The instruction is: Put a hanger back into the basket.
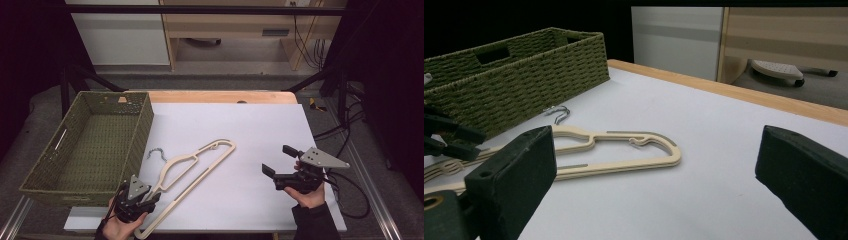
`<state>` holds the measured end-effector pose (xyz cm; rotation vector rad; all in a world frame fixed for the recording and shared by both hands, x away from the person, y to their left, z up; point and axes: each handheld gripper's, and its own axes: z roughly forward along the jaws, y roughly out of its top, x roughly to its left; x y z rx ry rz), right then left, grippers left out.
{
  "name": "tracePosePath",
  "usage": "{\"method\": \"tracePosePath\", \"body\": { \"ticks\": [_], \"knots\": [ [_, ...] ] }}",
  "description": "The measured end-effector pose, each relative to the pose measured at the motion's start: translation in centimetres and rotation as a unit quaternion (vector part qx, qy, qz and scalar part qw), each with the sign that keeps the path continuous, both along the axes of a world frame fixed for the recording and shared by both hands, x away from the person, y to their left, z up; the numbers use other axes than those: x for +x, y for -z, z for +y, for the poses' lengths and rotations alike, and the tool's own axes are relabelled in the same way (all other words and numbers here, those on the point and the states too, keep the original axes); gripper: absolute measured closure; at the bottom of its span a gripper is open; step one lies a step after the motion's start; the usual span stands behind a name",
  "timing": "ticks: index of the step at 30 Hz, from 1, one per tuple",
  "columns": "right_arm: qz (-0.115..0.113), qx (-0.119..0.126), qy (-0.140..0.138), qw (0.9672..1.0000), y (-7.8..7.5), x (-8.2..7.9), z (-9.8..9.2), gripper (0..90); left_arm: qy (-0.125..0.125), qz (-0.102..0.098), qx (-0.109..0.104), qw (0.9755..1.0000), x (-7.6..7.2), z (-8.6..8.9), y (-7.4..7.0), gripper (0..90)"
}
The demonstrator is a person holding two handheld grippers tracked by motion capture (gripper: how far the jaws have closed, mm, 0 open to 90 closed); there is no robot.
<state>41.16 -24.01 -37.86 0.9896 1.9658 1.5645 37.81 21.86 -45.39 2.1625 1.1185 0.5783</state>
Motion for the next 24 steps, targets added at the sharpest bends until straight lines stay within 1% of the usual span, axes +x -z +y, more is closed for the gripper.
{"method": "tracePosePath", "body": {
  "ticks": [1,2,3,4,5,6,8,9,10,11,12,13,14,16,17,18,19,22,24],
  "knots": [
    [0.001,-0.002,-0.001,1.0,0.1,0.0,0.1,3.7,-0.004,0.001,0.01,0.9999,0.1,-0.1,0.2,55.8],
    [0.001,-0.002,-0.001,1.0,0.1,0.0,0.1,3.7,-0.01,0.007,0.014,0.9998,0.1,-0.2,0.4,55.8],
    [-0.001,-0.003,-0.003,1.0,0.1,0.1,0.1,3.7,-0.013,0.01,0.017,0.9997,0.2,-0.2,0.5,55.8],
    [0.003,-0.002,-0.003,1.0,0.1,0.1,0.2,3.7,-0.017,0.013,0.015,0.9996,0.2,-0.2,0.6,55.3],
    [0.003,-0.002,-0.003,1.0,0.1,0.1,0.2,3.7,-0.022,0.011,0.02,0.9995,0.2,-0.3,0.7,55.3],
    [0.003,-0.002,-0.004,1.0,0.2,0.1,0.3,3.8,-0.026,0.015,0.023,0.9993,0.3,-0.3,0.8,54.5],
    [0.003,-0.002,-0.004,1.0,0.2,0.1,0.3,3.9,-0.025,0.032,0.01,0.9991,0.5,-0.3,0.9,53.0],
    [0.003,-0.002,-0.005,1.0,0.2,0.1,0.3,3.9,-0.026,0.043,0.001,0.9987,0.5,-0.3,1.0,51.9],
    [0.003,-0.002,-0.005,1.0,0.2,0.1,0.3,4.0,-0.026,0.052,-0.004,0.9983,0.6,-0.2,1.1,51.9],
    [0.003,-0.002,-0.005,1.0,0.2,0.1,0.3,4.0,-0.028,0.058,-0.022,0.9977,0.7,-0.1,1.3,51.8],
    [0.003,-0.002,-0.006,1.0,0.2,0.1,0.3,4.1,-0.028,0.056,-0.021,0.9978,0.7,0.0,1.3,51.5],
    [0.002,-0.003,-0.007,1.0,0.2,0.1,0.2,4.1,-0.033,0.051,-0.021,0.9979,0.6,0.0,1.3,53.7],
    [0.002,-0.003,-0.008,1.0,0.2,0.1,0.3,4.1,-0.036,0.051,-0.021,0.9978,0.6,0.0,1.2,54.5],
    [0.002,-0.002,-0.008,1.0,0.2,0.1,0.3,4.1,-0.043,0.046,-0.004,0.998,0.5,-0.1,1.3,54.6],
    [0.003,-0.003,-0.007,1.0,0.2,0.1,0.3,4.2,-0.046,0.051,0.005,0.9976,0.5,-0.1,1.4,54.5],
    [0.004,-0.003,-0.008,1.0,0.2,0.1,0.3,4.2,-0.049,0.05,0.013,0.9974,0.5,-0.1,1.5,54.1],
    [0.004,-0.004,-0.008,1.0,0.2,0.1,0.3,4.2,-0.049,0.049,0.015,0.9975,0.5,-0.2,1.5,52.3],
    [0.005,-0.002,-0.008,1.0,0.3,0.1,0.3,4.4,-0.05,0.051,0.013,0.9974,0.5,-0.1,1.5,52.7],
    [0.005,-0.002,-0.008,1.0,0.3,0.1,0.3,4.5,-0.052,0.057,0.001,0.997,0.5,-0.1,1.5,55.7]
  ]
}}
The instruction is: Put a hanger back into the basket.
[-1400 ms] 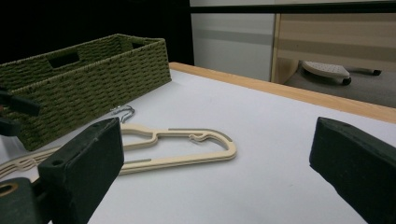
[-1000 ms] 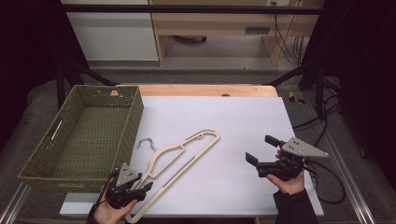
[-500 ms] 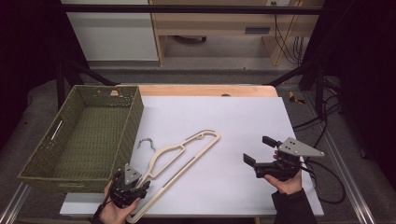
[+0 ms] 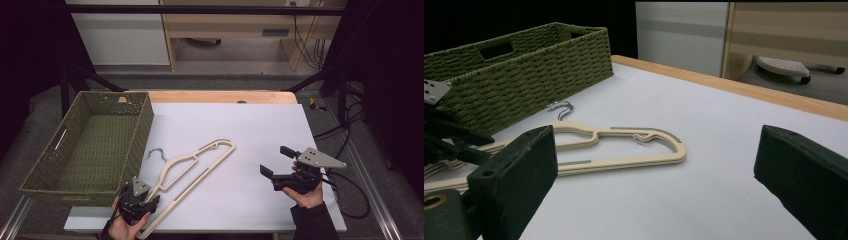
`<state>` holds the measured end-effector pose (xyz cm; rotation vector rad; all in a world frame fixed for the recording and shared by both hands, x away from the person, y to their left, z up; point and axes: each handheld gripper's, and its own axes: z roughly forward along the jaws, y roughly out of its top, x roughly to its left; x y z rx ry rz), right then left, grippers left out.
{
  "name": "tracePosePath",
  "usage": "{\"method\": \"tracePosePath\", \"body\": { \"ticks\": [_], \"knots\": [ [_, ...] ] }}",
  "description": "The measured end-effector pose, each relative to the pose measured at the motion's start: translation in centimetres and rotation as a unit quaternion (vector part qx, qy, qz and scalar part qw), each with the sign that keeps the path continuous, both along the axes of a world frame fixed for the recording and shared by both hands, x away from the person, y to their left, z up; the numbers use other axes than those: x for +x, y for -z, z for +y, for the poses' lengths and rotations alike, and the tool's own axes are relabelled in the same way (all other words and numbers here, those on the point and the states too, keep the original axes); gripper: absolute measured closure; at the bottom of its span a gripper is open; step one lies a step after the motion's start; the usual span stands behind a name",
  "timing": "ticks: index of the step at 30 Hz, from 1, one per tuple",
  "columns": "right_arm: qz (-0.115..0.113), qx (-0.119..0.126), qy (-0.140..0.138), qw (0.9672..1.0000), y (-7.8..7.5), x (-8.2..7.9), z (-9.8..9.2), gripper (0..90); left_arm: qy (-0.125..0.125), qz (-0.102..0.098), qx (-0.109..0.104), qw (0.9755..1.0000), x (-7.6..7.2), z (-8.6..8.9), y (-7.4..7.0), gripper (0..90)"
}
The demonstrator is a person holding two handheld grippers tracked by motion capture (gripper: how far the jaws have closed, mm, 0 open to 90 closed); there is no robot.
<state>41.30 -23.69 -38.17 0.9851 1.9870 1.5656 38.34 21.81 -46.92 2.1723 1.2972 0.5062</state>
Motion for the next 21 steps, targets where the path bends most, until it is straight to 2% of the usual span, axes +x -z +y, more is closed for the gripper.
{"method": "tracePosePath", "body": {
  "ticks": [3,4,7,8,13,16,21],
  "knots": [
    [0.003,-0.002,-0.001,1.0,0.11,0.07,0.15,4.5,-0.002,0.002,-0.005,1.0,0.02,0.05,-0.03,62.7],
    [0.004,-0.004,-0.002,1.0,0.14,0.09,0.18,4.5,-0.006,0.0,-0.003,1.0,0.01,0.08,-0.06,67.8],
    [0.004,-0.006,-0.003,1.0,0.17,0.12,0.19,4.6,-0.013,-0.002,0.001,0.9999,0.0,0.08,-0.1,71.6],
    [0.004,-0.005,-0.003,1.0,0.24,0.17,0.22,4.6,-0.012,-0.002,0.002,0.9999,-0.01,0.1,-0.11,76.3],
    [0.007,-0.005,-0.005,1.0,0.23,0.16,0.25,4.9,-0.011,-0.007,0.004,0.9999,-0.15,0.12,-0.21,76.7],
    [0.006,-0.006,-0.007,0.9999,0.31,0.24,0.35,5.0,-0.007,-0.028,0.01,0.9996,-0.56,-0.06,-0.41,77.2],
    [0.013,-0.01,-0.012,0.9998,0.57,0.37,0.76,5.0,-0.008,-0.051,0.005,0.9987,-0.95,-0.13,-0.98,78.7]
  ]
}}
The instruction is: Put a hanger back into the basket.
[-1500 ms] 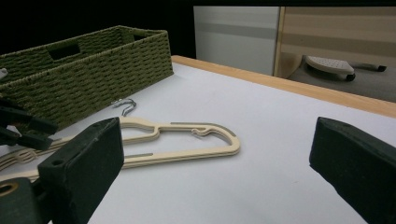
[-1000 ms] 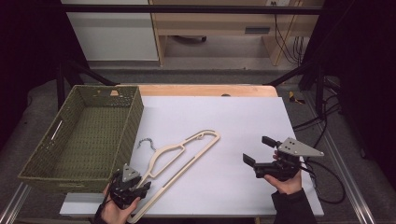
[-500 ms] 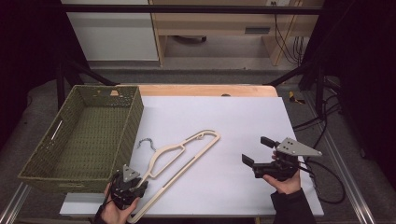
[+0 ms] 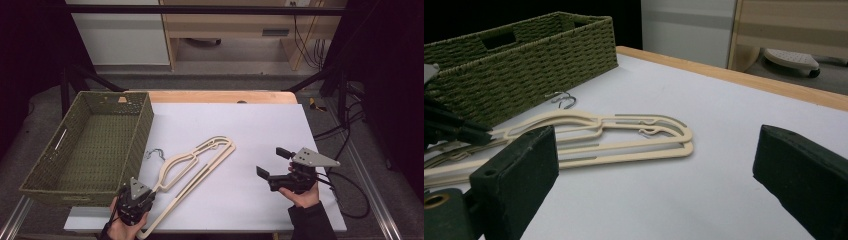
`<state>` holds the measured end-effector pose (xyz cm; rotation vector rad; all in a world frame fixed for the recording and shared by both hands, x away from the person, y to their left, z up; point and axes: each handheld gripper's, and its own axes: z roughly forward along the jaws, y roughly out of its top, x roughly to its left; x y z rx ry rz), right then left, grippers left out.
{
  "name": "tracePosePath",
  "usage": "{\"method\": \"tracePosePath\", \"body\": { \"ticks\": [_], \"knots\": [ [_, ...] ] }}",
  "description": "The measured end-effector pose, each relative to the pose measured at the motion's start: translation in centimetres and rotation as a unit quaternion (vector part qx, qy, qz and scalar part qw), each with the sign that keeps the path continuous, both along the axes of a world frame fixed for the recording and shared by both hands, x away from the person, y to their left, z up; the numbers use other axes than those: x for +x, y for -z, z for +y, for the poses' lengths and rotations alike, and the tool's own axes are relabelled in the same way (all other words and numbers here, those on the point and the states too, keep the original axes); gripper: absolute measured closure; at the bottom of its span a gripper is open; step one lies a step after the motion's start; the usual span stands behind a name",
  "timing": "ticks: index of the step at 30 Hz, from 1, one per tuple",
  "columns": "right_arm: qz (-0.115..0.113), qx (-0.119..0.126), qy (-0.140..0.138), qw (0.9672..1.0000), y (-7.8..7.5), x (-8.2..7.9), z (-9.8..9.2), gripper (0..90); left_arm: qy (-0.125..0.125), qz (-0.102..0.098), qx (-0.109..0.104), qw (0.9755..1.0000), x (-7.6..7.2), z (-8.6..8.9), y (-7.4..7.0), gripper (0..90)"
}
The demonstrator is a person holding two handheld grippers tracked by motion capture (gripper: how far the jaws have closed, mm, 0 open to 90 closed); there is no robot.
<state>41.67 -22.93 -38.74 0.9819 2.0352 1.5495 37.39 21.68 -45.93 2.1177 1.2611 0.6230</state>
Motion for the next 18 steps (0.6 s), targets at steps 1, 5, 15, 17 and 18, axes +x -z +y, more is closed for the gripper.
{"method": "tracePosePath", "body": {
  "ticks": [1,5,15,17,18],
  "knots": [
    [0.0,-0.001,-0.002,1.0,0.1,0.0,0.0,5.1,0.0,-0.001,0.001,1.0,0.0,0.0,-0.1,78.8],
    [0.004,0.003,-0.008,1.0,0.2,0.2,0.4,6.5,0.005,-0.028,0.007,0.9996,-0.6,-0.2,-0.5,79.0],
    [0.021,-0.001,-0.038,0.999,0.4,1.2,3.5,12.0,0.022,-0.082,0.004,0.9964,-1.7,-0.6,-2.0,79.1],
    [0.029,0.0,-0.059,0.9979,0.3,1.8,5.3,14.6,0.024,-0.085,0.005,0.9961,-1.8,-0.7,-2.2,79.1],
    [0.029,0.0,-0.059,0.9979,0.3,1.8,5.3,14.6,0.023,-0.088,0.005,0.9959,-1.8,-0.7,-2.3,79.1]
  ]
}}
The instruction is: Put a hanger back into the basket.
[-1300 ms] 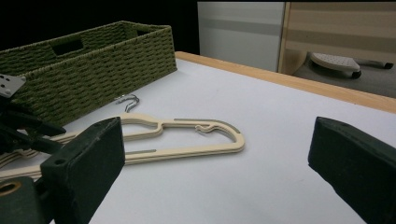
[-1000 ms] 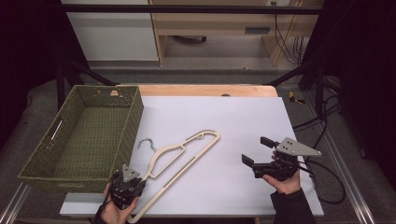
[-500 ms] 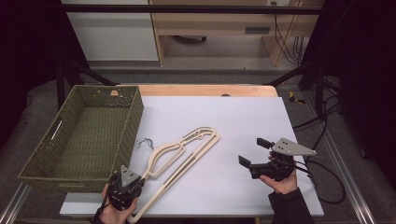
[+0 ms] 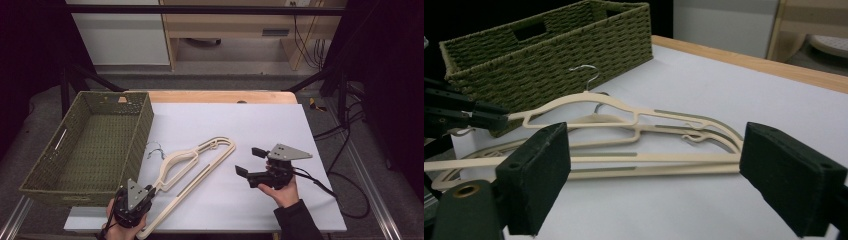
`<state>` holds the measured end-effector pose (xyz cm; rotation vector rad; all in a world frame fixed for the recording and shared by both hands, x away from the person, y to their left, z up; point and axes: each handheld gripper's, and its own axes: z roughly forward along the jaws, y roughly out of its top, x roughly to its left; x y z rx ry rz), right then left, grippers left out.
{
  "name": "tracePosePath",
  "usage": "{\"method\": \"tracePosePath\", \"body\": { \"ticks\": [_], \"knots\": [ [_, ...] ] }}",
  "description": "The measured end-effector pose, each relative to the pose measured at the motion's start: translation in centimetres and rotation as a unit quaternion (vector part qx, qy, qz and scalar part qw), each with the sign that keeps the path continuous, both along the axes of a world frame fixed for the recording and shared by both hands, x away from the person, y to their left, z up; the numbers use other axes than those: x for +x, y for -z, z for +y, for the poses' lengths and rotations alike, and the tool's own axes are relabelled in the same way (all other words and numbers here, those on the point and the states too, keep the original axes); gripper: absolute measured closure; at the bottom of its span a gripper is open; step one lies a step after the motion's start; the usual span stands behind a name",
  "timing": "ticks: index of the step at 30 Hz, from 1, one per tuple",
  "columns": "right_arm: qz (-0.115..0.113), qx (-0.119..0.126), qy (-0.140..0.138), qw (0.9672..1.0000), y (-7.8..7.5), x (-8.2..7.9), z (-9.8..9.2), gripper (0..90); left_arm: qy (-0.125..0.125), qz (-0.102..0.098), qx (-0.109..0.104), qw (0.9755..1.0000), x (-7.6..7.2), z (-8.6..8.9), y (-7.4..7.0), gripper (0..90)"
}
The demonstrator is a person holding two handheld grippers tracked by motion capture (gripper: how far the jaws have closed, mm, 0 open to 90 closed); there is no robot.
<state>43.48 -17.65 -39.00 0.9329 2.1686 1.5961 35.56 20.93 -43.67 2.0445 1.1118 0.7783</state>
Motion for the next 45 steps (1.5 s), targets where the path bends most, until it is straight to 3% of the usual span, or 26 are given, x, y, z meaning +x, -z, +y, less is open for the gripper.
{"method": "tracePosePath", "body": {
  "ticks": [3,4,5,8,11,13,17,21,29,30,34,35,40,41,45],
  "knots": [
    [0.003,-0.001,-0.023,0.9997,-0.4,0.9,2.8,18.3,0.004,-0.002,0.002,1.0,-0.2,-0.1,-0.2,79.1],
    [0.003,-0.001,-0.023,0.9997,-0.4,0.9,2.8,18.3,0.006,-0.003,0.003,1.0,-0.2,-0.1,-0.2,79.1],
    [0.005,-0.007,-0.026,0.9996,-0.5,1.4,4.4,19.8,0.006,-0.006,0.005,1.0,-0.3,-0.2,-0.3,79.1],
    [0.005,-0.013,-0.034,0.9993,-0.6,1.9,5.9,21.6,0.008,-0.008,0.003,0.9999,-0.4,-0.3,-0.4,79.1],
    [0.015,-0.023,-0.042,0.9987,-0.5,2.9,8.7,23.8,0.009,-0.012,0.003,0.9999,-0.6,-0.3,-0.6,79.1],
    [0.02,-0.035,-0.047,0.9981,-0.3,3.8,11.1,24.8,0.01,-0.014,0.004,0.9999,-0.6,-0.4,-0.6,79.1],
    [0.026,-0.046,-0.053,0.9972,0.1,4.7,13.2,26.4,0.012,-0.019,0.004,0.9997,-0.7,-0.4,-0.7,79.1],
    [0.047,-0.039,-0.061,0.9963,0.9,6.3,16.0,32.3,0.017,-0.022,0.009,0.9996,-0.8,-0.6,-0.8,79.1],
    [0.072,-0.066,-0.068,0.9929,2.1,8.5,19.1,43.7,0.021,-0.03,0.012,0.9992,-1.0,-0.8,-0.8,79.1],
    [0.076,-0.068,-0.069,0.9924,2.3,8.7,19.4,44.5,0.02,-0.04,0.021,0.9988,-0.9,-0.7,-0.9,79.1],
    [0.081,-0.089,-0.077,0.9896,3.1,9.2,20.8,49.7,0.024,-0.029,0.011,0.9992,-1.0,-0.8,-0.8,79.1],
    [0.083,-0.099,-0.077,0.9886,3.3,9.4,21.4,55.3,0.026,-0.029,0.012,0.9992,-1.0,-0.9,-0.7,79.1],
    [0.098,-0.113,-0.087,0.9849,4.0,10.0,22.5,64.7,0.028,-0.027,0.013,0.9992,-1.0,-0.9,-0.6,79.1],
    [0.102,-0.134,-0.085,0.982,4.3,10.1,23.1,71.7,0.028,-0.027,0.013,0.9992,-1.0,-0.9,-0.6,79.1],
    [0.115,-0.137,-0.087,0.98,4.5,10.2,23.4,81.7,0.028,-0.03,0.012,0.9991,-1.1,-1.0,-0.6,79.1]
  ]
}}
